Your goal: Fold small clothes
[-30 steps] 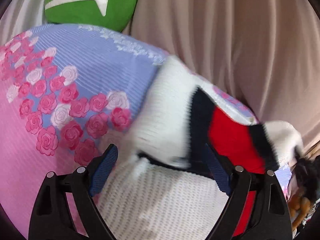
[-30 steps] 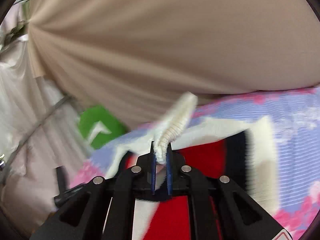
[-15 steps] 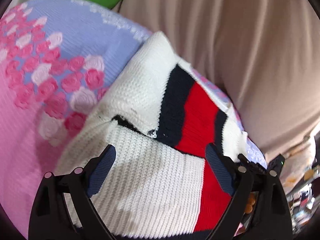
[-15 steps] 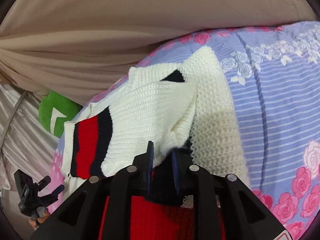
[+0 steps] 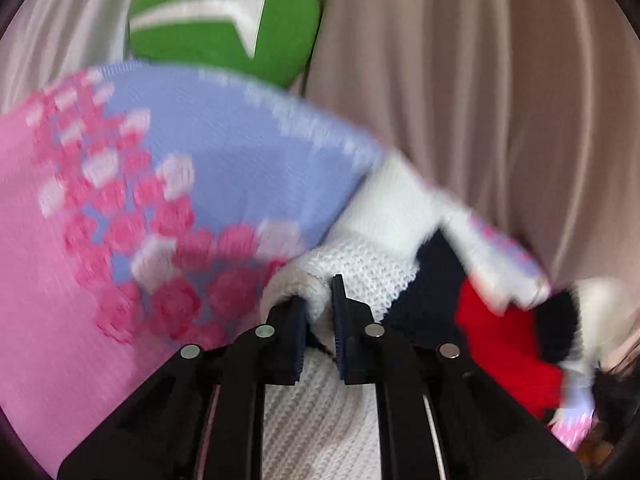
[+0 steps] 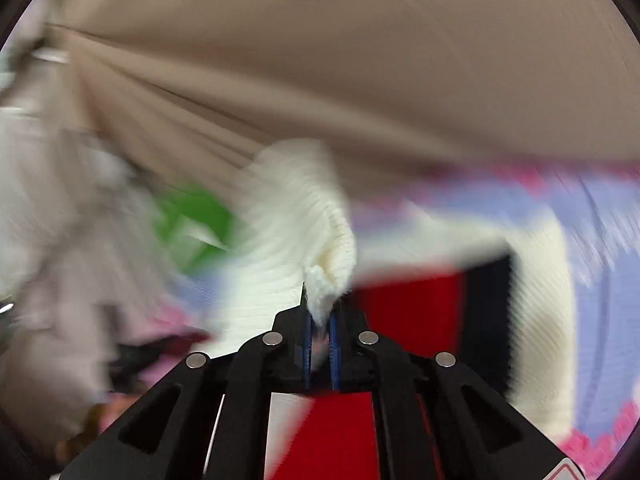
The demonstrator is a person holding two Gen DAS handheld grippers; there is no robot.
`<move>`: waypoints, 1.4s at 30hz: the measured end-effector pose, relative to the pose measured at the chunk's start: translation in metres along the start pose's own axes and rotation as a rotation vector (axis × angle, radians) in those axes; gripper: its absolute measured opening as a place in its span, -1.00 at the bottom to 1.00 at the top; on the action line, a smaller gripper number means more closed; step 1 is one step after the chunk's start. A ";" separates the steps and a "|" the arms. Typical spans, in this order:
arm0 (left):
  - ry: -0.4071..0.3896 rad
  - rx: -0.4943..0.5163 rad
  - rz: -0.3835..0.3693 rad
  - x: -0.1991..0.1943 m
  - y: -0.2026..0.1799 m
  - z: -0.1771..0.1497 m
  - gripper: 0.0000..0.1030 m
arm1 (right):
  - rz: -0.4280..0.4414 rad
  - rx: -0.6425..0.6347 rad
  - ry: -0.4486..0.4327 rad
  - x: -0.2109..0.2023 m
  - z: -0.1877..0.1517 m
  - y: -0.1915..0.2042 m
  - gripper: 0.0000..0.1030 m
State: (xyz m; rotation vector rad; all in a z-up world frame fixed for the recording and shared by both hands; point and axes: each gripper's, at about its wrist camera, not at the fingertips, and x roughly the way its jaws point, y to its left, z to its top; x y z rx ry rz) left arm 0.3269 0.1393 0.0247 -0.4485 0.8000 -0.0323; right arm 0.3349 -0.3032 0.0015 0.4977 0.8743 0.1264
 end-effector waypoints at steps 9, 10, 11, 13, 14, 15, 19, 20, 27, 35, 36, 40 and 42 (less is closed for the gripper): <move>0.006 0.067 -0.011 0.007 -0.012 -0.018 -0.70 | 0.049 0.121 -0.053 0.001 -0.011 -0.039 -0.95; 0.002 0.079 0.001 0.006 -0.014 -0.020 -0.70 | 0.050 0.109 -0.057 -0.001 -0.009 -0.035 -0.92; -0.001 0.086 0.006 0.006 -0.016 -0.020 -0.70 | 0.036 0.101 -0.078 -0.008 -0.008 -0.029 -0.89; 0.000 0.084 0.008 0.008 -0.020 -0.021 -0.70 | -0.021 0.081 -0.142 -0.023 -0.008 -0.015 -0.73; 0.000 0.079 0.006 0.007 -0.020 -0.021 -0.70 | -0.070 0.049 -0.205 -0.035 -0.009 -0.001 -0.67; -0.001 0.076 0.007 0.007 -0.020 -0.022 -0.70 | -0.087 0.026 -0.250 -0.042 -0.010 0.012 -0.67; -0.008 0.085 0.026 0.007 -0.025 -0.024 -0.70 | 0.056 -0.149 -0.184 -0.022 0.000 0.089 -0.67; -0.008 0.088 0.028 0.006 -0.025 -0.025 -0.70 | 0.093 -0.225 -0.131 -0.003 0.002 0.119 -0.67; -0.007 0.094 0.020 0.008 -0.022 -0.023 -0.69 | 0.119 -0.495 0.086 0.123 0.003 0.247 -0.67; -0.010 0.118 0.031 0.012 -0.025 -0.022 -0.67 | 0.028 -0.469 0.045 0.190 0.042 0.271 -1.00; -0.009 0.119 0.029 0.012 -0.024 -0.021 -0.67 | 0.029 -0.431 0.040 0.185 0.045 0.268 -1.00; -0.005 0.106 0.007 0.013 -0.019 -0.019 -0.67 | 0.101 -0.345 -0.073 0.131 0.047 0.238 -0.77; -0.006 0.106 0.007 0.014 -0.019 -0.019 -0.67 | 0.118 -0.285 -0.119 0.092 0.041 0.195 -0.63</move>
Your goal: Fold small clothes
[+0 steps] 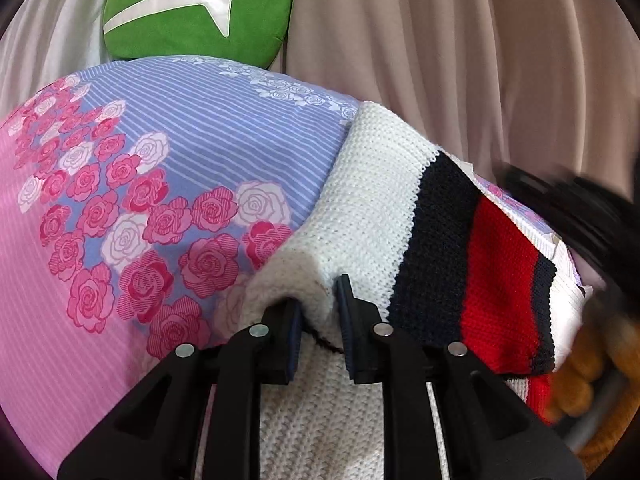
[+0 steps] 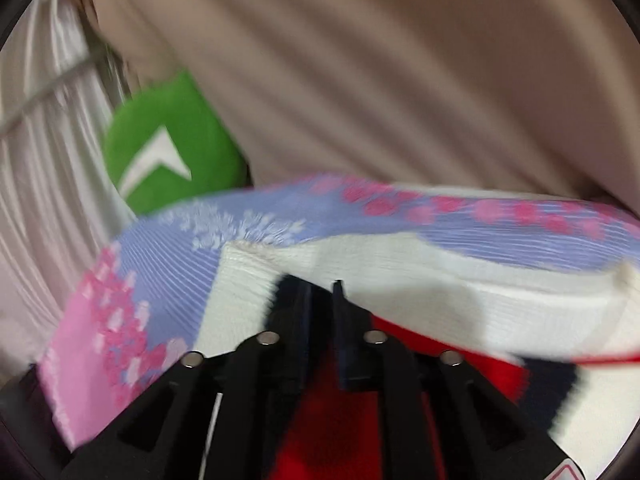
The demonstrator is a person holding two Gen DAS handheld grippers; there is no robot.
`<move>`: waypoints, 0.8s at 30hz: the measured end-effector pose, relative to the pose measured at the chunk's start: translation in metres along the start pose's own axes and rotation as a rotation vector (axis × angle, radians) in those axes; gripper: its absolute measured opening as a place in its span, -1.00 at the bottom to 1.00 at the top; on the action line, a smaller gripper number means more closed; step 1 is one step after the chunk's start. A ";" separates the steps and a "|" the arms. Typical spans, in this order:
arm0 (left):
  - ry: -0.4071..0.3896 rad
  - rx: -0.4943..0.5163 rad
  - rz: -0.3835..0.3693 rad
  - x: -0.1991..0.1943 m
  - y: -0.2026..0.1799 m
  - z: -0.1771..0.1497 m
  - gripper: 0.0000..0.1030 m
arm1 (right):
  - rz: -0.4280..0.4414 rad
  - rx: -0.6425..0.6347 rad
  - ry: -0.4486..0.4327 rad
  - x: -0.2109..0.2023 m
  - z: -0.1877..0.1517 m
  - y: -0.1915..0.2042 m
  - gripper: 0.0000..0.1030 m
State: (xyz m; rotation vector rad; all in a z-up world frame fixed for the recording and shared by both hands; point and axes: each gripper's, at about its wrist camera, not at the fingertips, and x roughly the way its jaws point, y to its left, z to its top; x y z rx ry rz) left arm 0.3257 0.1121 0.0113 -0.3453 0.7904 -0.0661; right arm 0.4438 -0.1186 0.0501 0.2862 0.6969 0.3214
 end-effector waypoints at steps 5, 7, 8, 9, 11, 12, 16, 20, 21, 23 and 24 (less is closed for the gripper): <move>-0.008 0.007 0.012 0.001 -0.002 -0.001 -0.67 | -0.242 0.157 -0.105 -0.112 -0.051 -0.109 -0.09; -0.012 0.015 0.024 0.001 -0.004 -0.002 -0.67 | -0.311 0.235 -0.089 -0.130 -0.068 -0.142 0.05; -0.013 0.023 0.031 0.001 -0.006 -0.002 -0.67 | -0.317 0.280 -0.061 -0.133 -0.076 -0.158 0.05; -0.014 0.029 0.036 0.001 -0.007 -0.002 -0.67 | -0.302 0.300 -0.041 -0.132 -0.081 -0.165 0.05; -0.015 0.036 0.039 0.000 -0.008 -0.003 -0.67 | -0.267 0.286 0.011 -0.122 -0.088 -0.168 0.04; -0.015 0.037 0.037 0.000 -0.008 -0.003 -0.67 | -0.274 0.254 0.028 -0.115 -0.089 -0.162 0.05; -0.015 0.043 0.034 -0.001 -0.008 -0.004 -0.67 | -0.249 0.135 0.024 -0.107 -0.076 -0.129 -0.83; -0.013 0.046 0.039 0.000 -0.008 -0.003 -0.66 | -0.220 0.138 -0.145 -0.143 -0.066 -0.120 -0.84; -0.013 0.055 0.047 0.000 -0.010 -0.003 -0.66 | -0.265 0.153 -0.096 -0.131 -0.068 -0.130 -0.84; -0.013 0.069 0.059 0.002 -0.014 -0.003 -0.65 | -0.327 0.191 0.063 -0.093 -0.084 -0.157 -0.85; -0.013 0.074 0.063 0.002 -0.015 -0.003 -0.65 | -0.316 0.189 0.022 -0.098 -0.088 -0.156 -0.85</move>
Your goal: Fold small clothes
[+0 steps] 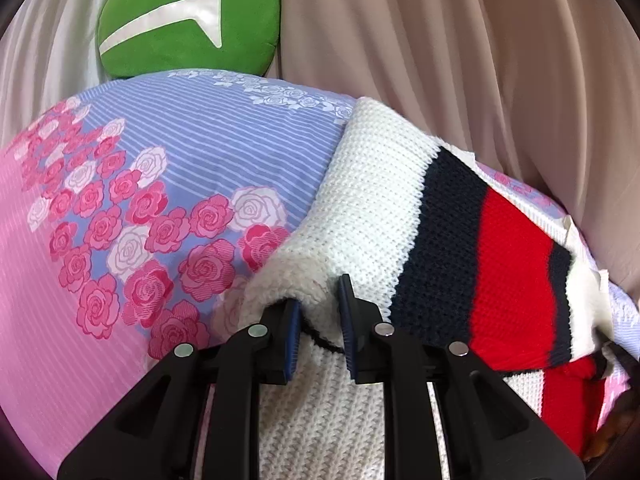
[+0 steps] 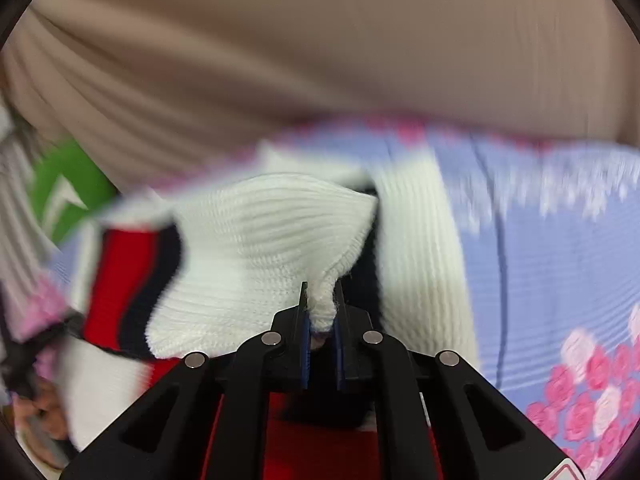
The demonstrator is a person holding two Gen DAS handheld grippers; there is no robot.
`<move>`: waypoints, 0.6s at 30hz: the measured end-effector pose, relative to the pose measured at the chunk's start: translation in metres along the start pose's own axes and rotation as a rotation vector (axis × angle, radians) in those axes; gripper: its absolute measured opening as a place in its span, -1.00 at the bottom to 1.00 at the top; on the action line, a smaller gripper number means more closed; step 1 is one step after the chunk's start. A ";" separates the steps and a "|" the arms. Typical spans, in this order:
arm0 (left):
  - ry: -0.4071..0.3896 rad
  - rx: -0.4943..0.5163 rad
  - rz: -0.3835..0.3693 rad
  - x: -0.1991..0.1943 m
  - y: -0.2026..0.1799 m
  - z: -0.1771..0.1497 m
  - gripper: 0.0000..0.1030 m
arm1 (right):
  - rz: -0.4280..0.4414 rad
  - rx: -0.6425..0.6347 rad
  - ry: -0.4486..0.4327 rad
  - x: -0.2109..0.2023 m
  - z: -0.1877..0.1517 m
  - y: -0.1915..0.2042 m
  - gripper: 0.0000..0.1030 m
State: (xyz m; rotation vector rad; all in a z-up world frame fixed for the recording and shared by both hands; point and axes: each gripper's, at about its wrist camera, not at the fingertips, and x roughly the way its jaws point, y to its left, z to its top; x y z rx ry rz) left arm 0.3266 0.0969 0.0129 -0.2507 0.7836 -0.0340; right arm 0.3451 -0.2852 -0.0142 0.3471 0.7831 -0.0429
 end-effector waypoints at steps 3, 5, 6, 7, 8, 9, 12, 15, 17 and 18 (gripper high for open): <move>0.000 -0.005 -0.005 0.000 0.001 0.000 -0.65 | 0.092 0.031 -0.074 -0.034 -0.001 0.002 -0.85; -0.001 -0.007 -0.007 0.000 0.001 0.000 -0.65 | 0.042 0.038 -0.024 -0.022 -0.007 -0.005 -0.83; -0.001 -0.006 -0.006 0.000 0.001 0.000 -0.65 | 0.061 0.068 0.005 -0.016 -0.009 -0.009 -0.86; 0.000 -0.008 -0.007 0.000 0.002 0.000 -0.65 | 0.067 0.084 0.004 -0.022 -0.007 -0.010 -0.84; -0.002 -0.011 -0.011 0.000 0.002 0.000 -0.65 | 0.063 0.100 0.004 -0.034 -0.006 -0.011 -0.77; -0.004 -0.018 -0.019 -0.001 0.004 -0.001 -0.65 | 0.067 0.111 -0.004 -0.046 -0.008 -0.010 -0.72; -0.020 -0.053 -0.095 -0.013 0.017 -0.008 -0.53 | 0.066 0.075 -0.050 -0.099 -0.037 -0.006 -0.61; -0.051 0.026 -0.062 -0.054 0.026 -0.034 0.11 | 0.082 0.036 -0.032 -0.150 -0.093 -0.009 -0.41; -0.059 0.091 -0.064 -0.086 0.035 -0.057 0.43 | 0.100 0.031 -0.001 -0.178 -0.143 -0.021 -0.22; -0.054 0.126 -0.075 -0.105 0.042 -0.071 0.44 | 0.107 0.039 0.013 -0.187 -0.164 -0.027 -0.19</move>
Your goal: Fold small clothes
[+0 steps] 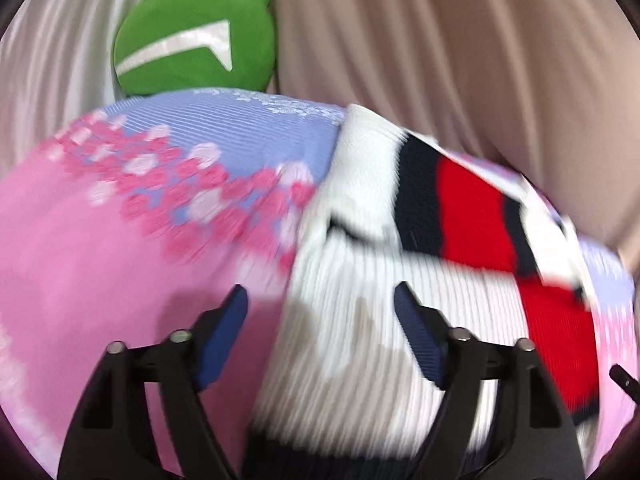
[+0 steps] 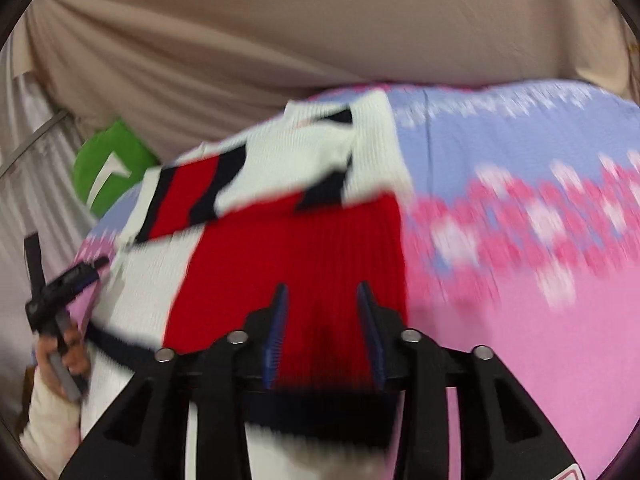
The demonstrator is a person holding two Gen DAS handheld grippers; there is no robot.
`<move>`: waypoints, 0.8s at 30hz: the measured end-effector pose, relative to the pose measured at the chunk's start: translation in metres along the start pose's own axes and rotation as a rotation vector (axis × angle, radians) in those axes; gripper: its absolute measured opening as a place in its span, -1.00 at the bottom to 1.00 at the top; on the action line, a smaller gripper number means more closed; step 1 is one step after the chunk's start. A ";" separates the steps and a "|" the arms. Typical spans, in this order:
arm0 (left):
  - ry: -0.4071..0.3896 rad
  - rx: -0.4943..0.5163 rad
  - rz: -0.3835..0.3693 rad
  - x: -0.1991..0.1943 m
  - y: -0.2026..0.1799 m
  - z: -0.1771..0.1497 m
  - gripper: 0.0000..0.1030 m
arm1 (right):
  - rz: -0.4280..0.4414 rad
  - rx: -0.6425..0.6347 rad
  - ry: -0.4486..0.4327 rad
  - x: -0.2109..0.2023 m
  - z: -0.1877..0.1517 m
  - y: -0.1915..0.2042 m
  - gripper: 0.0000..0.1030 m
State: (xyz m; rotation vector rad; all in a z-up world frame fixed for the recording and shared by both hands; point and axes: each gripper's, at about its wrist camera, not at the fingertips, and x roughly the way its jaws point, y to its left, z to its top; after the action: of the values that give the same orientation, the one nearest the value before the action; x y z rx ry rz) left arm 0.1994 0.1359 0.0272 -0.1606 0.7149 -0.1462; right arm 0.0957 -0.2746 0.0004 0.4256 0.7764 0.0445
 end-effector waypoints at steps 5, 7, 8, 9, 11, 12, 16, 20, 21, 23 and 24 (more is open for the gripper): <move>0.123 0.007 -0.076 -0.069 0.027 -0.065 0.62 | 0.052 0.131 0.031 -0.043 -0.095 -0.034 -0.01; 0.177 -0.037 -0.140 -0.082 0.037 -0.087 0.62 | 0.088 0.182 0.016 -0.056 -0.119 -0.036 0.00; 0.205 -0.070 -0.178 -0.087 0.041 -0.099 0.62 | 0.092 0.193 0.008 -0.063 -0.126 -0.033 0.03; 0.224 -0.102 -0.211 -0.092 0.044 -0.108 0.62 | 0.104 0.195 0.009 -0.066 -0.131 -0.029 0.08; 0.200 -0.108 -0.222 -0.102 0.041 -0.119 0.62 | 0.151 0.189 0.023 -0.063 -0.133 -0.018 0.16; 0.198 -0.105 -0.243 -0.103 0.036 -0.123 0.62 | 0.145 0.179 0.035 -0.060 -0.134 -0.013 0.16; 0.204 -0.140 -0.312 -0.099 0.023 -0.129 0.62 | 0.200 0.189 0.054 -0.047 -0.129 0.004 0.16; 0.180 -0.120 -0.265 -0.091 0.011 -0.126 0.16 | 0.181 0.207 0.042 -0.035 -0.119 0.013 -0.12; 0.189 -0.120 -0.260 -0.088 0.009 -0.125 -0.19 | 0.178 0.220 0.050 -0.030 -0.118 0.013 -0.34; 0.209 -0.133 -0.279 -0.083 0.008 -0.122 -0.72 | 0.188 0.241 0.051 -0.025 -0.117 0.014 -0.84; 0.205 -0.136 -0.285 -0.086 0.008 -0.121 -0.72 | 0.190 0.239 0.024 -0.029 -0.116 0.016 -0.84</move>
State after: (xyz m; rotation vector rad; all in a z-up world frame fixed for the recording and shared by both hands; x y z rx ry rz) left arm 0.0563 0.1478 -0.0093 -0.3821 0.9050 -0.3912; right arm -0.0034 -0.2244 -0.0474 0.7269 0.7662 0.1356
